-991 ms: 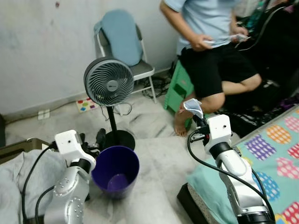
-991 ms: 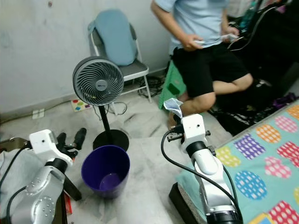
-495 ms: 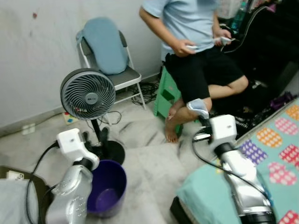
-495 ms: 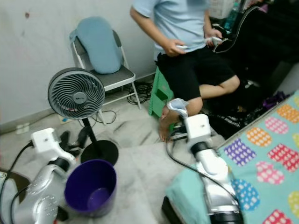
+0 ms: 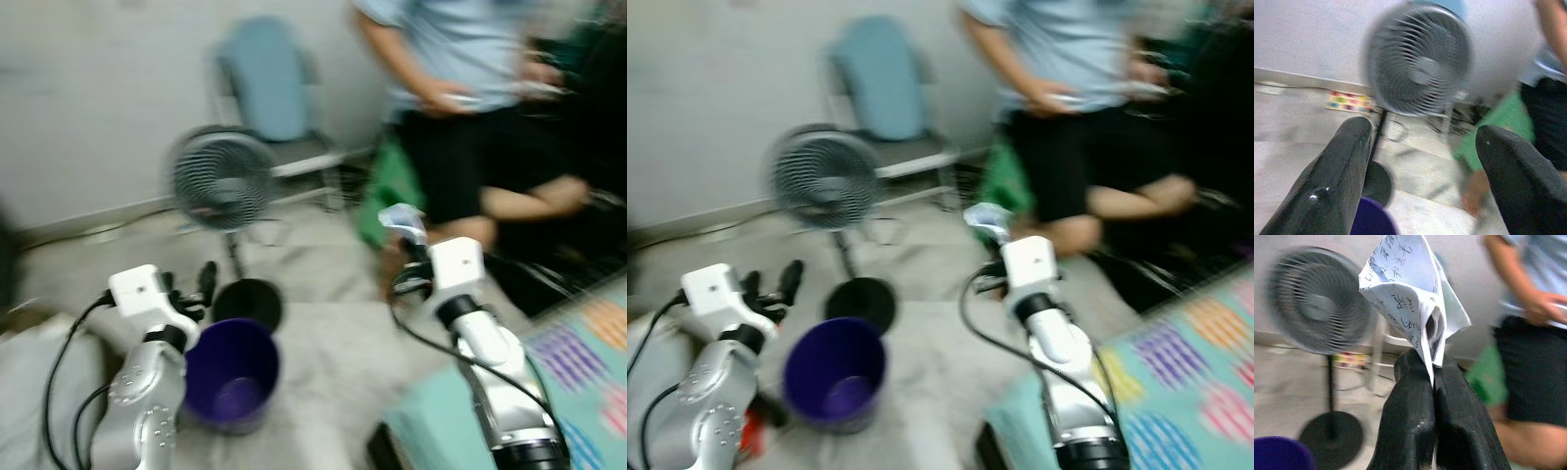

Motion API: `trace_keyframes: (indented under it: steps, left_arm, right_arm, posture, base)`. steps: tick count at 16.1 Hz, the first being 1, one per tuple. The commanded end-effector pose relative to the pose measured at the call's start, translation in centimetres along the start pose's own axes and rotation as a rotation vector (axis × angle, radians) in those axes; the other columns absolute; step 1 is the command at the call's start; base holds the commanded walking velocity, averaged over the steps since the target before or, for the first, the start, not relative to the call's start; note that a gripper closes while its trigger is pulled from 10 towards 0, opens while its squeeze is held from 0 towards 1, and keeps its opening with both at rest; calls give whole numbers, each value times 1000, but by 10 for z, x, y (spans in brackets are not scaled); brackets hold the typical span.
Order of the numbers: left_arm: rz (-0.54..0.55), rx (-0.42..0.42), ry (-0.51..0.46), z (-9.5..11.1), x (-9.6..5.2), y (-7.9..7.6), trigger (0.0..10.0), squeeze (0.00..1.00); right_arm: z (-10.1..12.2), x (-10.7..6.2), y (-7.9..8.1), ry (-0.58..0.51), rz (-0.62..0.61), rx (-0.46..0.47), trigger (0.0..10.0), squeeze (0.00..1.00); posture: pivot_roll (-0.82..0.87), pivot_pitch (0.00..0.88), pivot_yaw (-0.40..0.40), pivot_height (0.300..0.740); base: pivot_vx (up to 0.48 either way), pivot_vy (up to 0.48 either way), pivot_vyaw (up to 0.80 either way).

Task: Clean up the room

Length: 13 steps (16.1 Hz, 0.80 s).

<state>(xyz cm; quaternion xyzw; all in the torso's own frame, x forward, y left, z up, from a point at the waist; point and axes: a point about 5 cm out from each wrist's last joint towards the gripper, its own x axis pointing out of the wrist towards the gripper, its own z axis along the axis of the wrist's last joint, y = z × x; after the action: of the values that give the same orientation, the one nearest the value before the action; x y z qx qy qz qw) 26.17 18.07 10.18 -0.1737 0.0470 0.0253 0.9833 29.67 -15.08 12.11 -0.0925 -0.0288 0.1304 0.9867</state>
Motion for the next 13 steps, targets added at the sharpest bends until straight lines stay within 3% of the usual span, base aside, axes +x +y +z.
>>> trace_keyframes:
  steps: [1,4,8,13]
  left_arm:
    - [10,4,14,-4,0,-1,10000,0]
    - [13,10,13,-2,1,-1,10000,0]
    - [-15,5,9,-1,1,-4,10000,0]
    - [-44,-4,-6,1,0,-7,10000,0]
  right_arm:
    - [3,0,-4,-12,-9,-4,10000,0]
    - [3,2,-1,-17,-6,2,10000,0]
    - [4,3,-1,-17,-9,3,10000,0]
    - [3,2,0,-19,-12,9,10000,0]
  posture:
    - [-61,9,-10,740]
    - [-57,5,-7,740]
    - [-59,6,-2,740]
    - [-62,11,-1,740]
  base:
    - [0,0,575]
    - [0,0,800]
    - [0,0,0]
    - [0,0,568]
